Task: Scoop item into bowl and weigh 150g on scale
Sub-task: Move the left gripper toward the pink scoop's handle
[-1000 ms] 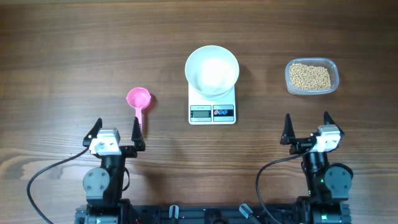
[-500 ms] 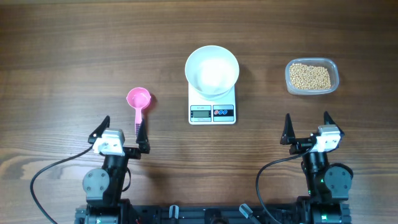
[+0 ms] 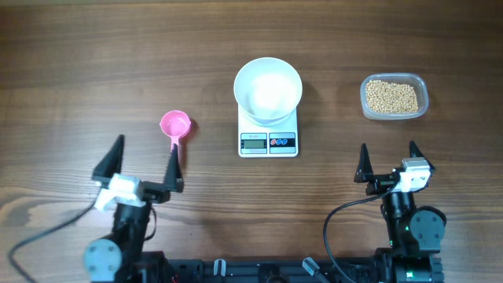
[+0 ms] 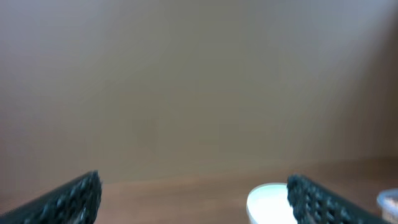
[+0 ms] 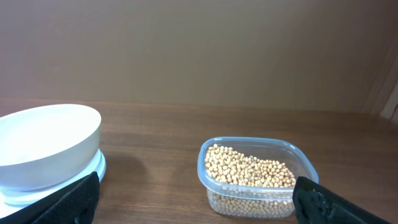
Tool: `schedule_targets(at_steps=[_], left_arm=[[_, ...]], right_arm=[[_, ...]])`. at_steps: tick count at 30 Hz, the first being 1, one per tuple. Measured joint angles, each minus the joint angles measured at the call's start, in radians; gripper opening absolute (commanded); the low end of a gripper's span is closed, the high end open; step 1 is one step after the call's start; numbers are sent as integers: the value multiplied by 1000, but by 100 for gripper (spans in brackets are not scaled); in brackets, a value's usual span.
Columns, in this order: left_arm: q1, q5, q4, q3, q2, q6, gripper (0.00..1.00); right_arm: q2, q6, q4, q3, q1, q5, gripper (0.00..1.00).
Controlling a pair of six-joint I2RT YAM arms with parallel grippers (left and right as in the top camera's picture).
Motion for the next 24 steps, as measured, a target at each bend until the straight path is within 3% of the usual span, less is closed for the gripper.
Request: schedule_targets(at_steps=[3,4,8,11,15,19,24], left_arm=[[0,-48,-330,277,110,-4,100],[0,-55,-518,404,177,-3,100],[0,-42,-873,788,429,-2,100],[0,83,-999,1035,578,-2,100],[0,178,-1057,1133,628,-2,100],[0,159,-1124,1186,666,-29,100],[0,53,-1477,1354,916,-111,100]], right_arm=[[0,0,0,0,0,0,100],[0,0,0,-1,0,0,100],[2,0,0,-1,0,0,100],[2,0,1,-2,0,0,100],[2,0,1,-2,0,0,100],[2,0,0,-2,0,0,100],[2,0,1,-2,0,2,100]])
